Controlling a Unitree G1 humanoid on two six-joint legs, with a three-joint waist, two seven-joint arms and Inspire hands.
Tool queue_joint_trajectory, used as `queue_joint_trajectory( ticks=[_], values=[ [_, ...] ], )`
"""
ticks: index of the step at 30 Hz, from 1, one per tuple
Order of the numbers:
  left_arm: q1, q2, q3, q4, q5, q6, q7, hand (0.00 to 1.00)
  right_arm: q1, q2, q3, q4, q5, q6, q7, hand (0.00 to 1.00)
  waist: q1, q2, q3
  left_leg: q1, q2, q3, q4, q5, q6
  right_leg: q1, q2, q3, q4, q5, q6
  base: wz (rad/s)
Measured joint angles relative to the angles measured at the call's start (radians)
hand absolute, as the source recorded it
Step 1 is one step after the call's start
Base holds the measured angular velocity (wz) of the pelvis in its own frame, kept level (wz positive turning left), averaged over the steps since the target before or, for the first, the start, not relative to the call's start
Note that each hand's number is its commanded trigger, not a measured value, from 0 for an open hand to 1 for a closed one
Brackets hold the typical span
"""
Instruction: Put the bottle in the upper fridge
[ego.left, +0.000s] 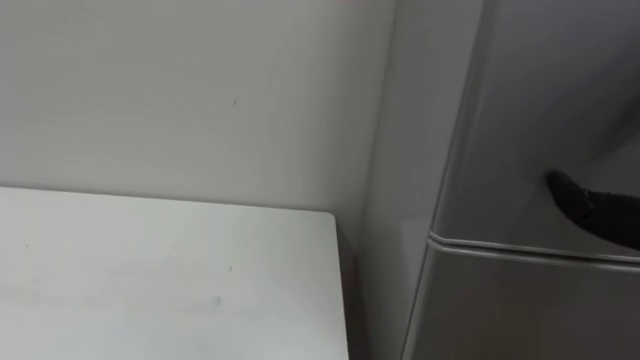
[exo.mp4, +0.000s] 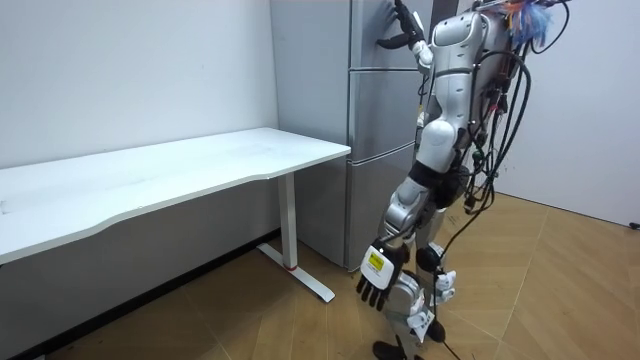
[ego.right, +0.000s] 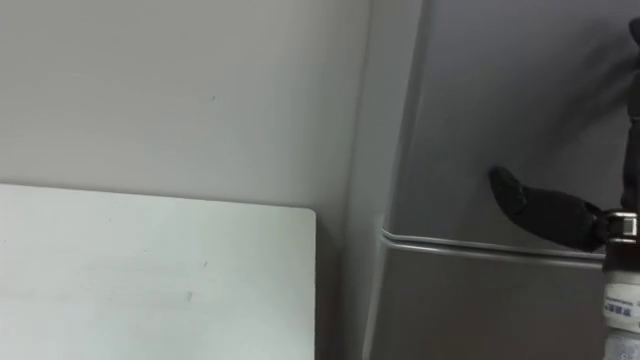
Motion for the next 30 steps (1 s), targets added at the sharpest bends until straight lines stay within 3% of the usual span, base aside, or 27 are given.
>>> queue_joint_trajectory(
  ticks=[5,21,23,30],
  values=[
    [0.004,0.006,0.0,-0.035,0.0,0.0,0.0,0.0,-0.008,0.0,-0.017,0.029,0.0,0.001,-0.001,0.0,0.017,0.0,-0.0002,-0.013,-0.004,-0.01,0.017,-0.002,0.004,-0.005,-0.004,-0.003,0.0,0.009,0.005,0.01],
    [0.022,0.007,0.002,-0.055,0.021,-0.003,-0.002,0.0,-0.011,0.001,-0.034,0.053,-0.002,-0.008,-0.013,0.0,0.009,-0.01,-0.0009,-0.031,-0.007,-0.04,0.033,-0.001,0.006,-0.004,-0.006,-0.027,-0.001,0.011,0.005,0.04],
    [0.025,0.006,0.01,-0.058,0.029,-0.003,-0.004,0.0,-0.009,0.0,-0.041,0.051,-0.002,-0.01,-0.01,0.0,-0.003,-0.015,-0.0054,-0.037,-0.008,-0.043,0.033,0.0,0.008,-0.009,-0.008,-0.03,0.0,0.011,0.005,0.04],
    [0.055,0.005,0.025,-0.071,0.038,-0.016,0.002,0.0,-0.009,-0.005,-0.048,0.05,-0.003,-0.012,-0.003,0.0,-0.035,-0.024,-0.005,-0.037,-0.014,-0.051,0.03,0.003,0.014,-0.005,-0.008,-0.025,0.0,0.014,-0.001,0.04]
  ],
)
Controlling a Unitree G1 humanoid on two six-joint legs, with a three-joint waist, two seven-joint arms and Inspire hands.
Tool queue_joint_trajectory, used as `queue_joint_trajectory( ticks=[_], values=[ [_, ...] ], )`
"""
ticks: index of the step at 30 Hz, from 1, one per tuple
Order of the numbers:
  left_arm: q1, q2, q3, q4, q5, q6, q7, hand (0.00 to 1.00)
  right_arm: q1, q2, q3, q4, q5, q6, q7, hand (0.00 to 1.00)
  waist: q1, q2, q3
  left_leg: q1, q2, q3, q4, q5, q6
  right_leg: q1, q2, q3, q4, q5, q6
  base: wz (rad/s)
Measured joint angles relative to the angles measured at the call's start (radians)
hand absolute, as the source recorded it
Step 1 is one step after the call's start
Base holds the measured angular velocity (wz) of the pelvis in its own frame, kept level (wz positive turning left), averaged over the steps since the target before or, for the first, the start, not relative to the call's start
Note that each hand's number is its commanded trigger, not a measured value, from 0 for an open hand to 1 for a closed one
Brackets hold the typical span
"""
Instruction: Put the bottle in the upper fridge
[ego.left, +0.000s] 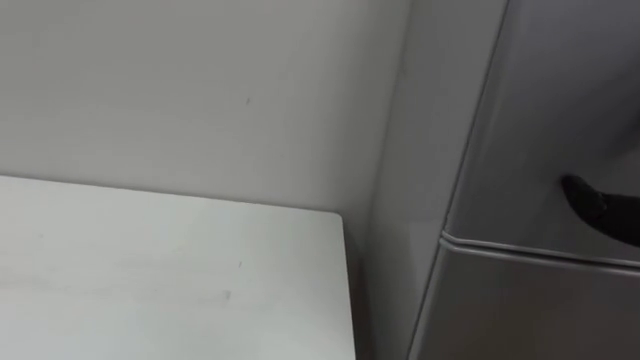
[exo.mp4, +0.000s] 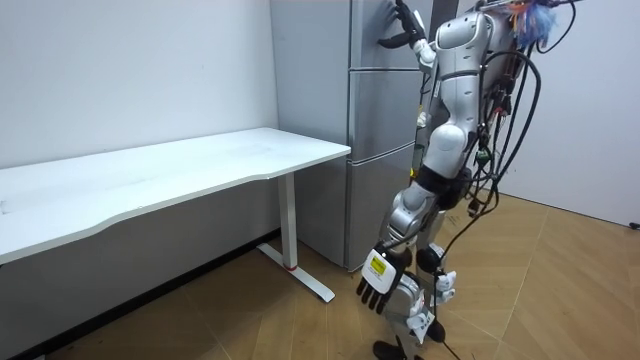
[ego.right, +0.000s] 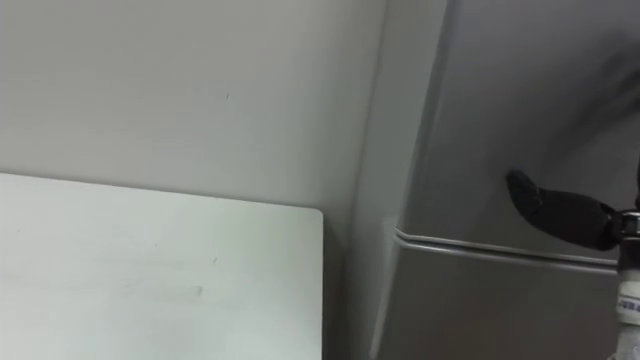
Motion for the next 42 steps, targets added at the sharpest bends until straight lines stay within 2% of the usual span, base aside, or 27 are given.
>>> queue_joint_trajectory(
  ticks=[2,6,9,11,13,20,26,30,35,36,39,40,42],
  values=[
    [0.002,0.0,0.012,0.0,-0.002,-0.008,0.0,0.0,0.003,-0.001,-0.005,0.0,0.001,-0.005,-0.013,0.0,-0.012,-0.005,-0.0027,0.001,-0.001,-0.003,-0.001,0.0,0.001,0.001,-0.001,-0.002,0.0,0.0,0.0,0.06],
    [0.013,0.0,0.042,0.0,-0.001,-0.023,0.001,0.0,0.016,-0.01,-0.037,-0.001,0.003,-0.013,-0.036,0.0,-0.012,-0.014,-0.0065,0.008,-0.002,-0.003,-0.004,0.0,0.001,0.007,0.0,-0.002,-0.001,-0.001,0.0,0.0],
    [0.019,0.0,0.069,0.0,-0.001,-0.042,0.01,0.0,0.022,-0.05,-0.099,0.02,0.011,-0.011,-0.063,0.0,-0.016,-0.026,-0.0064,0.007,-0.007,-0.011,-0.007,-0.001,0.001,0.011,-0.001,-0.006,-0.001,-0.004,0.003,0.08],
    [0.019,0.0,0.075,0.002,-0.001,-0.05,0.023,0.0,0.037,-0.094,-0.16,0.05,0.044,-0.008,-0.094,0.0,-0.016,-0.032,-0.0059,0.011,-0.01,-0.014,-0.014,-0.001,0.003,0.015,-0.004,-0.011,-0.003,-0.007,0.007,0.09],
    [0.021,0.0,0.083,0.01,-0.001,-0.053,0.028,0.0,0.069,-0.102,-0.207,0.051,0.053,-0.011,-0.122,0.0,-0.017,-0.033,-0.005,0.015,-0.01,-0.014,-0.019,-0.003,0.004,0.02,-0.004,-0.013,-0.009,-0.007,0.007,0.02],
    [0.016,-0.004,0.104,0.012,-0.001,-0.055,0.047,0.0,0.156,-0.101,-0.264,0.078,0.106,-0.009,-0.191,0.0,-0.031,-0.024,-0.0016,0.028,-0.009,0.003,-0.057,-0.003,0.002,0.017,-0.002,-0.003,-0.015,-0.007,0.007,-0.08],
    [0.019,-0.014,0.112,0.018,-0.002,-0.056,0.091,0.0,0.174,-0.101,-0.287,0.092,0.191,-0.009,-0.26,0.0,-0.057,-0.018,0.0042,0.036,-0.009,0.011,-0.074,-0.004,0.002,0.016,-0.001,-0.005,-0.018,-0.008,0.009,-0.03],
    [0.019,-0.021,0.112,0.017,-0.008,-0.056,0.109,0.0,0.192,-0.101,-0.287,0.119,0.224,-0.009,-0.293,0.0,-0.06,-0.015,0.0043,0.035,-0.009,0.01,-0.075,-0.007,0.002,0.014,-0.001,-0.003,-0.018,-0.009,0.009,0.0],
    [0.024,-0.029,0.112,0.003,-0.013,-0.047,0.13,0.0,0.269,-0.075,-0.317,0.126,0.288,-0.009,-0.316,0.0,-0.06,-0.002,-0.0003,0.031,-0.009,0.009,-0.071,-0.009,0.004,0.014,-0.001,0.001,-0.018,-0.009,0.01,0.02],
    [0.024,-0.029,0.113,0.0,-0.021,-0.047,0.132,0.0,0.276,-0.075,-0.317,0.132,0.304,-0.01,-0.315,0.0,-0.06,0.002,0.0009,0.031,-0.009,0.008,-0.07,-0.009,0.004,0.014,-0.001,0.001,-0.019,-0.009,0.01,0.0],
    [0.023,-0.03,0.112,-0.002,-0.022,-0.047,0.157,0.0,0.282,-0.059,-0.317,0.203,0.45,-0.009,-0.319,0.0,-0.058,0.015,-0.0009,0.036,-0.009,0.009,-0.07,-0.009,0.003,0.017,-0.001,0.005,-0.019,-0.009,0.01,-0.02],
    [0.023,-0.032,0.112,-0.002,-0.022,-0.047,0.161,0.0,0.29,-0.041,-0.317,0.232,0.498,-0.008,-0.323,0.0,-0.057,0.02,-0.0036,0.037,-0.008,0.011,-0.07,-0.009,0.003,0.018,-0.001,0.006,-0.018,-0.009,0.01,-0.04],
    [0.025,-0.044,0.113,-0.002,-0.022,-0.044,0.168,0.0,0.318,-0.011,-0.317,0.239,0.572,-0.001,-0.324,0.0,-0.059,0.025,-0.0012,0.036,-0.009,0.01,-0.068,-0.009,0.003,0.017,-0.002,0.004,-0.016,-0.009,0.01,0.0]
  ],
)
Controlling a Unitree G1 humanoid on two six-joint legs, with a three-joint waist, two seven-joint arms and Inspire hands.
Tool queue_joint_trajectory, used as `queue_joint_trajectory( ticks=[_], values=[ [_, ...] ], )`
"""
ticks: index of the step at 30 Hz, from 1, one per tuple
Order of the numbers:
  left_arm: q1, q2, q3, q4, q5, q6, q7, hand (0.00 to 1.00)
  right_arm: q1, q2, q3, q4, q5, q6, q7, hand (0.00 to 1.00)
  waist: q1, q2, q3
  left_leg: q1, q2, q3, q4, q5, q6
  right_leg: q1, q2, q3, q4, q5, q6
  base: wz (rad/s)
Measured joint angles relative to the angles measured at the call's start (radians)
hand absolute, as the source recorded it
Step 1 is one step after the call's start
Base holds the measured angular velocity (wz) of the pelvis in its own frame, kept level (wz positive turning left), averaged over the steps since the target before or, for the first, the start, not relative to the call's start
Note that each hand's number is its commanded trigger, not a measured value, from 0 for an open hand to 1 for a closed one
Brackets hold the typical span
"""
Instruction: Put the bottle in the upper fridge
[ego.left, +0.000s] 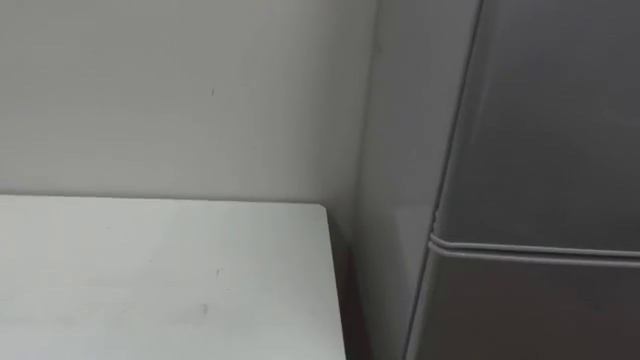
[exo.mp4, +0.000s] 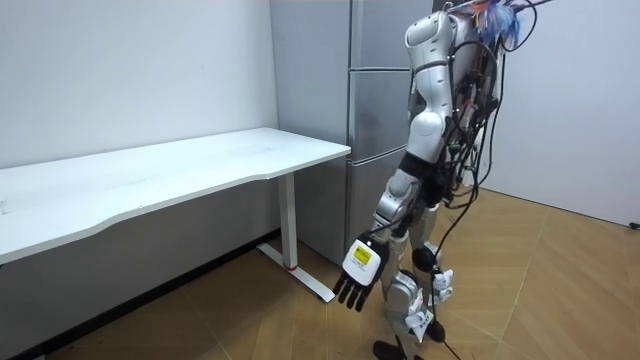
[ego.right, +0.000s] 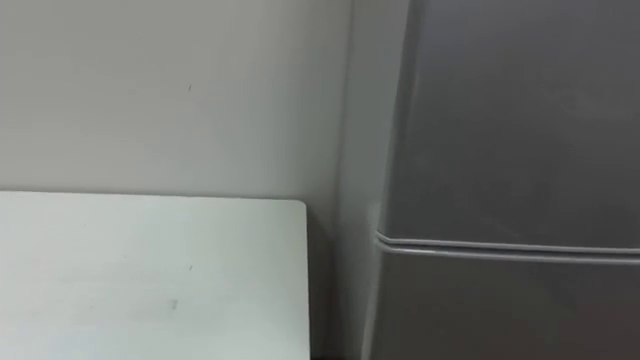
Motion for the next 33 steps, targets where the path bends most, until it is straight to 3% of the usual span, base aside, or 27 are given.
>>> queue_joint_trajectory(
  ticks=[7,14,22,30,33],
  values=[
    [-0.025,-0.027,-0.009,0.011,-0.009,-0.001,0.001,0.0,0.028,0.025,0.122,0.178,-0.09,0.002,0.027,0.0,0.005,0.037,-0.003,0.003,0.0,0.0,-0.001,0.0,0.0,0.003,0.001,0.012,0.003,-0.001,0.0,-0.01],
    [-0.039,-0.035,-0.033,0.05,-0.01,-0.001,-0.002,0.0,0.029,0.057,0.257,0.36,-0.271,0.015,0.139,0.0,0.021,0.041,0.0018,0.011,-0.001,-0.001,-0.002,-0.003,-0.003,-0.001,0.002,0.019,0.004,-0.014,-0.001,-0.01],
    [-0.052,-0.035,-0.126,0.069,-0.019,-0.002,0.016,0.0,0.033,0.072,0.42,0.379,-0.449,0.03,0.325,0.0,0.035,0.048,0.0023,0.017,0.0,-0.003,0.002,-0.006,-0.006,0.007,0.004,0.017,0.003,-0.013,-0.002,-0.02],
    [-0.07,-0.043,-0.131,0.083,-0.012,-0.003,0.016,0.0,0.018,0.095,0.483,0.437,-0.53,0.031,0.454,0.0,0.059,0.053,0.0047,0.018,0.002,-0.008,0.006,-0.009,-0.008,0.013,0.003,0.008,0.004,-0.015,-0.003,0.03],
    [-0.081,-0.045,-0.173,0.087,-0.012,0.0,0.016,0.0,-0.002,0.101,0.519,0.465,-0.534,0.041,0.502,0.0,0.061,0.054,0.0057,0.015,0.001,-0.01,0.007,-0.009,-0.008,0.013,0.003,0.007,0.003,-0.015,-0.003,0.0]
  ],
)
